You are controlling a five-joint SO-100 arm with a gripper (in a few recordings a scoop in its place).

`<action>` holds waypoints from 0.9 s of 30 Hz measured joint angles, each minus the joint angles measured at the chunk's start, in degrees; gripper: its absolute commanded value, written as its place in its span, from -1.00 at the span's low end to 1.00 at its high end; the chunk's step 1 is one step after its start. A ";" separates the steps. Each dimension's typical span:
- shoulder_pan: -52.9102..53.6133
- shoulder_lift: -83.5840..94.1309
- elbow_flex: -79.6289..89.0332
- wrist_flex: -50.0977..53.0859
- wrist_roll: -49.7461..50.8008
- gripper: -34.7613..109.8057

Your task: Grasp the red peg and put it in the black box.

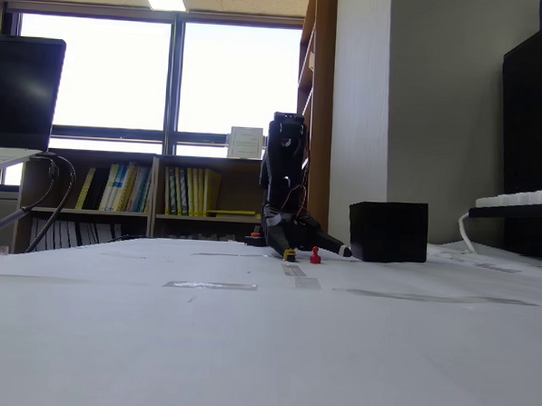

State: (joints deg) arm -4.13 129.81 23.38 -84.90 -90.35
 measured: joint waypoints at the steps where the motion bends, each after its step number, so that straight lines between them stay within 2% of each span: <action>1: 0.00 0.00 0.00 0.00 0.00 0.05; 15: -1.14 1.05 1.58 0.00 0.62 0.06; 27: -1.67 3.08 1.85 -4.75 1.05 0.07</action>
State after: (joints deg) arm -5.80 132.89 25.22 -89.65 -89.30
